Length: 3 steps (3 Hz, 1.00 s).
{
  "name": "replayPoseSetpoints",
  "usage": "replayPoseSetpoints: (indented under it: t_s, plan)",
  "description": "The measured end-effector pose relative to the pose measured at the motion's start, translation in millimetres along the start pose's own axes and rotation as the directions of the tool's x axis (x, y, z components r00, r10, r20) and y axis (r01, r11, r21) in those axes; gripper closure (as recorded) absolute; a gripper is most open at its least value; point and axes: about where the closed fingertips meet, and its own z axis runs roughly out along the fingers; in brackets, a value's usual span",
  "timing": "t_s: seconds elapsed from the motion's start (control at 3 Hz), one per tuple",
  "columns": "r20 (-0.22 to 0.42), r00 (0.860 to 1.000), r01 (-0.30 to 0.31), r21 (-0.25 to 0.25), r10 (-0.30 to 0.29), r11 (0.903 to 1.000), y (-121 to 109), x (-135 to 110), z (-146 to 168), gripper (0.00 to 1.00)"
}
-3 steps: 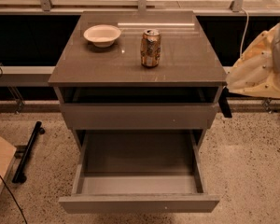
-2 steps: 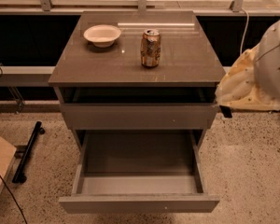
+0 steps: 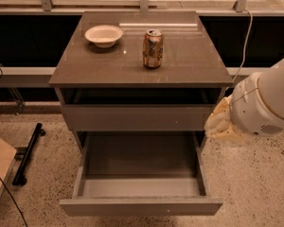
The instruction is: Close middle drawer
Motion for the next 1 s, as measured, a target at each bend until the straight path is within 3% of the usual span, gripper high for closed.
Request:
replayPoseSetpoints:
  t_s: [0.33,0.67,1.0]
  plan:
    - [-0.003,1.0,0.002,-0.01,-0.002,1.0,0,1,7,1.0]
    - [0.005,1.0,0.011,-0.022,-0.011,0.9997,5,10,35,1.0]
    - [0.04,0.999,0.028,-0.066,-0.025,0.9975,19,29,91,1.0]
